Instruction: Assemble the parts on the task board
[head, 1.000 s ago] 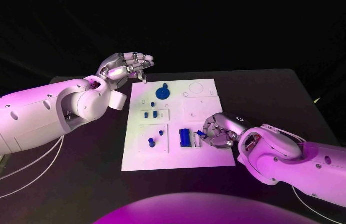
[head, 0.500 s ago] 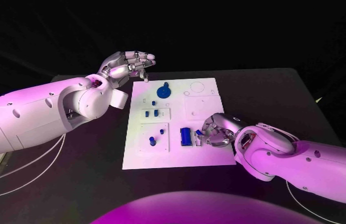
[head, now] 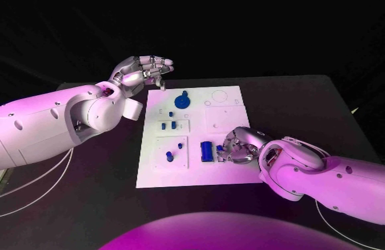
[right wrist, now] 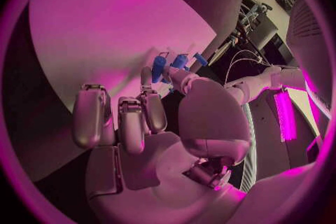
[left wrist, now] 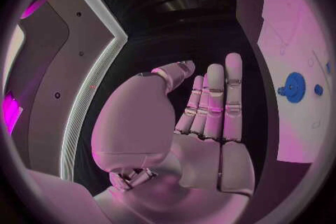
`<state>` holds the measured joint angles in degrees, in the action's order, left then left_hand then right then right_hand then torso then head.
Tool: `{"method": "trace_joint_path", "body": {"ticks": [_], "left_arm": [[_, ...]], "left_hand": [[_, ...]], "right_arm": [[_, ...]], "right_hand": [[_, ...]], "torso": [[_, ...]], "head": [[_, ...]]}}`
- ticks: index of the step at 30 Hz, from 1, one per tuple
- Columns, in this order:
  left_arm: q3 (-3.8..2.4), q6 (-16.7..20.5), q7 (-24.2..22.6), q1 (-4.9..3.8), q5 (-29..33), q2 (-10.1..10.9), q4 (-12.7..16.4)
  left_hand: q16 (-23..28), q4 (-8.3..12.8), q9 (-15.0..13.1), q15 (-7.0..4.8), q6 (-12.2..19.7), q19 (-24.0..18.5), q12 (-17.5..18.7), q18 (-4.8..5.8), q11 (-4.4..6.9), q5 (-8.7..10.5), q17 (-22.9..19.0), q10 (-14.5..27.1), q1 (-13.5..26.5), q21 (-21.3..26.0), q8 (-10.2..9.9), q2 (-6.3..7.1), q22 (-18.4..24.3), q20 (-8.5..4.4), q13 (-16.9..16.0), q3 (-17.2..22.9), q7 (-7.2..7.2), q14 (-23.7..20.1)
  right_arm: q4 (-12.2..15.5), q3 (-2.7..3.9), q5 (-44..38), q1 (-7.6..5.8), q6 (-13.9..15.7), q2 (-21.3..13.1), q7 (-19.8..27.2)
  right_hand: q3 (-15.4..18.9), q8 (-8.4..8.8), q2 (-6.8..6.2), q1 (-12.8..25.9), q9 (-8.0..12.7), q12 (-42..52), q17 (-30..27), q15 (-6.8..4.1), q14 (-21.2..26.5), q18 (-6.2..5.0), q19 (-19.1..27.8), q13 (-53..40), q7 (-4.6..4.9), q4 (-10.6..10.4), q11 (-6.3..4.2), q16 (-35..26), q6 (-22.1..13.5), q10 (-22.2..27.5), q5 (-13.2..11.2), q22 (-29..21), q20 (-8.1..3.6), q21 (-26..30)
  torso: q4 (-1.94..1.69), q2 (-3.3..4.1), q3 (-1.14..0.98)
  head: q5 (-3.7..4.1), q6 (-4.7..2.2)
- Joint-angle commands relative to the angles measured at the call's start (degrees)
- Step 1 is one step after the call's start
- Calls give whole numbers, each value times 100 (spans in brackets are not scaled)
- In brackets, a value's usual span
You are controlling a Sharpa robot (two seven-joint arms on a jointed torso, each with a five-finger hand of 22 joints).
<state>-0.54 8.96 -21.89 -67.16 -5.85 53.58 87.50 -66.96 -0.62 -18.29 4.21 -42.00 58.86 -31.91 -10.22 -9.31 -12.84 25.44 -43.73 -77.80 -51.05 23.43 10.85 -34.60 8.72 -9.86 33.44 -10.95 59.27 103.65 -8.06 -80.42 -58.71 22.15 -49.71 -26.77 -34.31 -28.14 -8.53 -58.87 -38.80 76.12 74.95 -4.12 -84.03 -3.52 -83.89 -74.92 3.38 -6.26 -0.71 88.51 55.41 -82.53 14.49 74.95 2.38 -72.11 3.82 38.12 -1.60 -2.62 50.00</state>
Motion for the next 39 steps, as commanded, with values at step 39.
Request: {"method": "trace_joint_path", "body": {"ticks": [39], "left_arm": [[-1, -97, -25, -1, -34, 5, -17]], "left_hand": [[-41, 31, -11, 1, 62, -22, -64, -41, 2, -29, -21, 61, 8, -36, 44, -44, -12, 29, 17, 40, -227, -56]], "right_arm": [[185, -3, 23, -43, 341, -393, 433]], "right_hand": [[942, 27, -174, 346, 37, -13, 1047, -23, -503, 5, -105, -450, 7, -778, -2, -34, 39, -5, -309, 1034, -58, 192]], "torso": [[14, -18, 0]], "head": [[-14, -7]]}}
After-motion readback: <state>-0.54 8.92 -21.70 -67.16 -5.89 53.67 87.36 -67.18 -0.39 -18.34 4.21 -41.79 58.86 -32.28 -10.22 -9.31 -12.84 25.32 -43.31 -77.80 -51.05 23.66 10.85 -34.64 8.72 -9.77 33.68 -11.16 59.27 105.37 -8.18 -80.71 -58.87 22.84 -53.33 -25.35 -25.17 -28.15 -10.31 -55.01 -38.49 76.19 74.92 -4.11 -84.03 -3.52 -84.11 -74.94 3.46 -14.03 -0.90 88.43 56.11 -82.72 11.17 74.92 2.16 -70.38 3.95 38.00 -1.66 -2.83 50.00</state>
